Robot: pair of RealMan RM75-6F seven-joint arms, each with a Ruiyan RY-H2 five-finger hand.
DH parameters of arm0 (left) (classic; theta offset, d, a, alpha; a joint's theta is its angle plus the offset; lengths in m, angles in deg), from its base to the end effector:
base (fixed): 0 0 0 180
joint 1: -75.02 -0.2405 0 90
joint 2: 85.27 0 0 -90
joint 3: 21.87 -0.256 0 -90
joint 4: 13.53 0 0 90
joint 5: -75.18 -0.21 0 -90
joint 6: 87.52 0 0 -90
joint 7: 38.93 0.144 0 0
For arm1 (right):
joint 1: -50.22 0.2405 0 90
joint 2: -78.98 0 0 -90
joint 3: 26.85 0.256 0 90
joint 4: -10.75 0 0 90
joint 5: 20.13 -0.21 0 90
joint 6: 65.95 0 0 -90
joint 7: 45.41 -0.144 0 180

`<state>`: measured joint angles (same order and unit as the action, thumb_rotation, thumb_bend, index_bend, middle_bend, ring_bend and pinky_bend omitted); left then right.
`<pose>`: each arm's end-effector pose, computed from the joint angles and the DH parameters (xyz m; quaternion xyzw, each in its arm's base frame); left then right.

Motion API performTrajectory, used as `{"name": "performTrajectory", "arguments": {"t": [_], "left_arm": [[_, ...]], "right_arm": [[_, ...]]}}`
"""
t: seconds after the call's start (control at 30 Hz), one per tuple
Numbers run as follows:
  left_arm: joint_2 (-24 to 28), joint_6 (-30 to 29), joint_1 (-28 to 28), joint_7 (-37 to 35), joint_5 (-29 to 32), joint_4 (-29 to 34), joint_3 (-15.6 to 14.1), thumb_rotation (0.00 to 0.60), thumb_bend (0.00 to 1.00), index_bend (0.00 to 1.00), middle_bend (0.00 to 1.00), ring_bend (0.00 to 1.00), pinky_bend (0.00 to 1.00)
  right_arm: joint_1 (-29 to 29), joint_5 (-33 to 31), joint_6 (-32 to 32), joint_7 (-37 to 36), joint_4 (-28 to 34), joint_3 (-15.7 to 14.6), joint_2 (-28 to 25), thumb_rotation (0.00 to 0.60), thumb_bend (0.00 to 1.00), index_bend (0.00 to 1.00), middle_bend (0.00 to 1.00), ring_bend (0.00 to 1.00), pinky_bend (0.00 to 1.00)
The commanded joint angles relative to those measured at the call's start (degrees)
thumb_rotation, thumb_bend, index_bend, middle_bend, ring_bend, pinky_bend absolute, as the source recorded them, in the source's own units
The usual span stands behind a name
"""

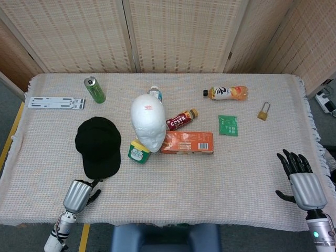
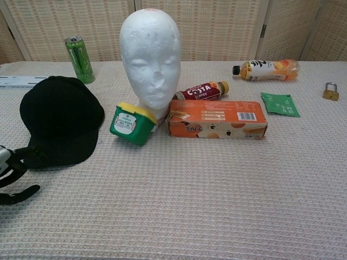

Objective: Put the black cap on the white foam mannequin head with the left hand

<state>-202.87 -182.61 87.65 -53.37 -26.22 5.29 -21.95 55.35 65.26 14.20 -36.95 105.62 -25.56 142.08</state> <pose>-0.3032 0.2119 -0.0407 -0.6938 -0.2345 -0.4655 0.4969 -0.3110 -0.1752 0.1460 0.6390 -0.3824 0.3200 0.5857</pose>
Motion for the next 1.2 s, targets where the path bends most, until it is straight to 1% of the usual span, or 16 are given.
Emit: {"name": "performTrajectory", "arguments": {"t": [0.03, 0.3, 0.57, 0.7, 0.8, 0.87, 0.93, 1.0, 1.07, 1.13, 1.2], "left_arm": [[-3.8, 0.8, 2.1, -1.5, 1.9, -5.1, 0.8, 0.600, 0.33, 0.43, 1.00, 1.00, 1.00], [-6.5, 4.5, 4.3, -1.3, 4.5, -9.8, 1.2, 0.600, 0.35, 0.40, 1.00, 1.00, 1.00], [-6.9, 6.4, 5.7, -0.2, 6.1, -11.5, 1.0, 0.600, 0.36, 0.36, 1.00, 1.00, 1.00], [-6.8, 7.5, 6.3, 0.1, 7.0, -12.1, 1.1, 0.600, 0.36, 0.36, 1.00, 1.00, 1.00], [-6.6, 8.0, 6.6, -0.3, 7.9, -12.1, 1.5, 0.600, 0.37, 0.40, 1.00, 1.00, 1.00], [-6.5, 8.0, 6.9, -0.6, 8.5, -12.1, 1.9, 0.600, 0.38, 0.45, 1.00, 1.00, 1.00], [-6.3, 7.8, 7.3, -1.0, 9.2, -12.1, 2.3, 0.600, 0.39, 0.52, 1.00, 1.00, 1.00], [-6.1, 7.5, 7.8, -1.3, 9.8, -12.1, 2.7, 0.600, 0.40, 0.63, 1.00, 1.00, 1.00], [-5.9, 7.2, 8.2, -1.9, 10.4, -11.9, 3.1, 0.600, 0.43, 0.67, 1.00, 1.00, 1.00], [-5.7, 7.0, 8.7, -2.2, 11.0, -11.9, 3.4, 0.600, 0.46, 0.67, 1.00, 1.00, 1.00], [-5.5, 6.6, 9.2, -2.5, 11.7, -11.8, 3.9, 0.600, 0.47, 0.67, 1.00, 1.00, 1.00]], "right_arm": [[0.2, -0.6, -0.8, -0.4, 0.6, -0.1, -0.6, 0.600, 0.00, 0.00, 0.00, 0.00, 0.00], [0.6, -1.3, -2.3, -2.0, 1.7, -0.3, -2.2, 0.600, 0.00, 0.00, 0.00, 0.00, 0.00], [0.7, -0.8, -3.3, -3.7, 2.8, -1.0, -3.6, 0.600, 0.00, 0.00, 0.00, 0.00, 0.00], [0.9, 0.0, -3.9, -5.2, 3.4, -1.6, -4.5, 0.600, 0.00, 0.00, 0.00, 0.00, 0.00], [1.0, 0.3, -4.2, -5.7, 3.4, -1.8, -4.8, 0.600, 0.00, 0.00, 0.00, 0.00, 0.00], [1.1, 0.4, -4.4, -5.8, 3.4, -1.9, -4.9, 0.600, 0.00, 0.00, 0.00, 0.00, 0.00], [1.2, 0.5, -4.8, -5.9, 3.5, -2.1, -4.9, 0.600, 0.00, 0.00, 0.00, 0.00, 0.00], [1.3, 0.7, -5.2, -6.0, 3.6, -2.4, -5.1, 0.600, 0.00, 0.00, 0.00, 0.00, 0.00], [1.5, 1.0, -5.4, -6.0, 3.8, -2.5, -5.3, 0.600, 0.00, 0.00, 0.00, 0.00, 0.00], [1.5, 1.2, -5.6, -6.2, 3.9, -2.7, -5.4, 0.600, 0.00, 0.00, 0.00, 0.00, 0.00], [1.6, 1.4, -5.6, -6.4, 3.9, -2.8, -5.6, 0.600, 0.00, 0.00, 0.00, 0.00, 0.00]]}}
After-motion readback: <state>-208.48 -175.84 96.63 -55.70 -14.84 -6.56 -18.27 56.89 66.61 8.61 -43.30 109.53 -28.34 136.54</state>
